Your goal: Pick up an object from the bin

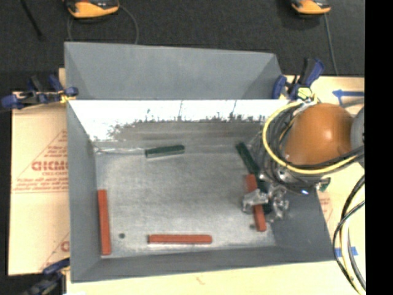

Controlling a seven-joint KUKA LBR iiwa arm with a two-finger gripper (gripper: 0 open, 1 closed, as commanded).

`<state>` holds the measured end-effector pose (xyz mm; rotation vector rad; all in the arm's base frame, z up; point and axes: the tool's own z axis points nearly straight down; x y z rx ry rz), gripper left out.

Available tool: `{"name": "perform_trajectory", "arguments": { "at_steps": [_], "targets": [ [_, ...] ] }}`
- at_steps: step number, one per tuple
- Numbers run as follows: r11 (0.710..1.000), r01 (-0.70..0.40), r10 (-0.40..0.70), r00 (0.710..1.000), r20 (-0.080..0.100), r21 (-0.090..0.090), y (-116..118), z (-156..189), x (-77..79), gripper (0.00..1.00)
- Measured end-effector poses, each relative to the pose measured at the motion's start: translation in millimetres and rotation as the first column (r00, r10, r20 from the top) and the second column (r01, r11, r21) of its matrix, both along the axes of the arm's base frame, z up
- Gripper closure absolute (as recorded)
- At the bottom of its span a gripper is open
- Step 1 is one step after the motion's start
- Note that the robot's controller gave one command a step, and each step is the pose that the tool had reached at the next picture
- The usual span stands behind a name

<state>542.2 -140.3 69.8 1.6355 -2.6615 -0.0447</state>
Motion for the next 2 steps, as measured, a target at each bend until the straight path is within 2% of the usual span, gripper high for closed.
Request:
{"name": "perform_trajectory", "arguments": {
  "at_steps": [1,2],
  "targets": [
    [0.99,0.139,-0.138,0.99,0.041,-0.009,4,3,-34.0,1.0],
    [0.999,0.029,-0.029,0.999,0.04,-0.017,2,167,-35.7,1.0]
  ]
}}
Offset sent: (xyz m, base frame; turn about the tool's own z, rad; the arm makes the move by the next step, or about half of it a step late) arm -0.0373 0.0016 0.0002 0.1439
